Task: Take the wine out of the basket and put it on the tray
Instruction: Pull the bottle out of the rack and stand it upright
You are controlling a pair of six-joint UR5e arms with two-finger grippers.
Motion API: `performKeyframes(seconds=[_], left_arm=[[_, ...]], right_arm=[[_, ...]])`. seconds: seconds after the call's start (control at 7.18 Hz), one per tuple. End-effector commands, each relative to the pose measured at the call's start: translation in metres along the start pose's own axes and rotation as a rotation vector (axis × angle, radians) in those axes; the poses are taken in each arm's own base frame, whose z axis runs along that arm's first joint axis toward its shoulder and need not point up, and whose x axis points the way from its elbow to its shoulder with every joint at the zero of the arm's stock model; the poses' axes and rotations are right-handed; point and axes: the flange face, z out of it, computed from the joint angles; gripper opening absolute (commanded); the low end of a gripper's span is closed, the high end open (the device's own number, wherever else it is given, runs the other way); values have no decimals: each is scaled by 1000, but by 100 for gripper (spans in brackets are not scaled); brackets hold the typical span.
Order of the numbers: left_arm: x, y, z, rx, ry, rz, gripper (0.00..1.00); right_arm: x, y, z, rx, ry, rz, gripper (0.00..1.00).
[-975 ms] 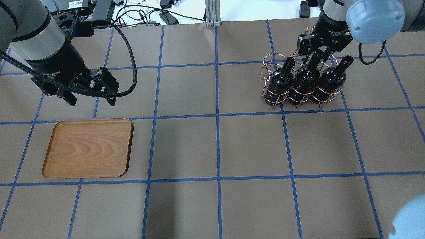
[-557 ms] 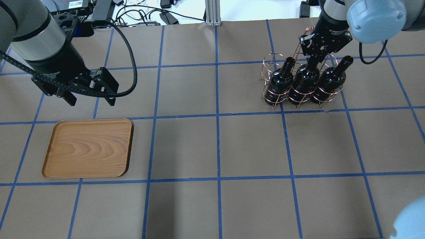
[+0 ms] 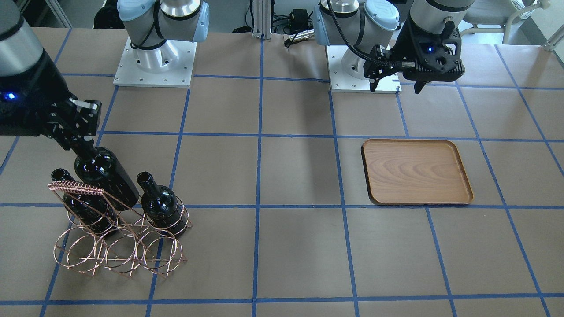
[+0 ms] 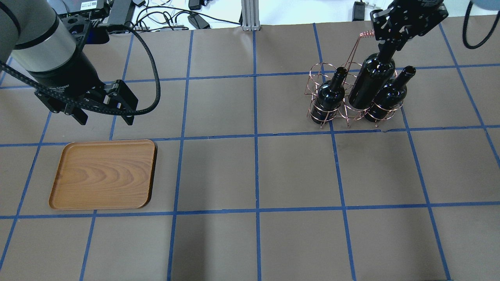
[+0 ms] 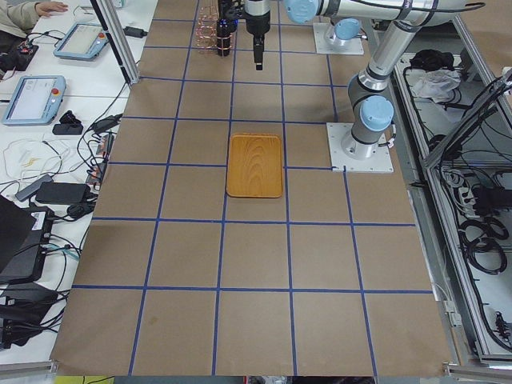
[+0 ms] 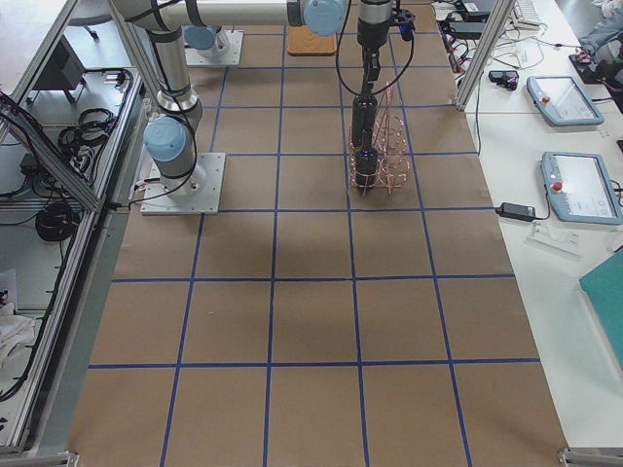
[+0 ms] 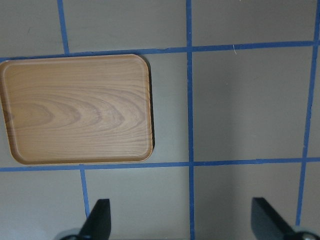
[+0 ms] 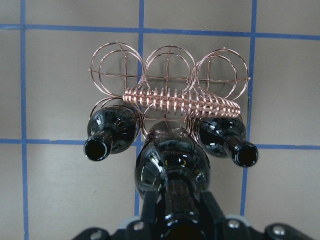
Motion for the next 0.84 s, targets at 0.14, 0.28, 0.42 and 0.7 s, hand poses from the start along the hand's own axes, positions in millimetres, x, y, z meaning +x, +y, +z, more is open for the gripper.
performKeyframes(seconds=[0.14, 0.28, 0.42, 0.7], left_arm=[[0, 0, 0, 1, -2, 1, 100], [-1, -2, -3, 15, 0, 22, 100], [-1, -1, -5, 28, 0, 30, 100], [0, 0, -6, 30, 5, 34, 100]], right_arm=[[-35, 40, 20, -114, -15, -1, 16], [-84, 63, 36, -119, -3, 33, 16], [-130, 77, 43, -101, 2, 67, 16], [-212, 91, 66, -112, 11, 137, 15]])
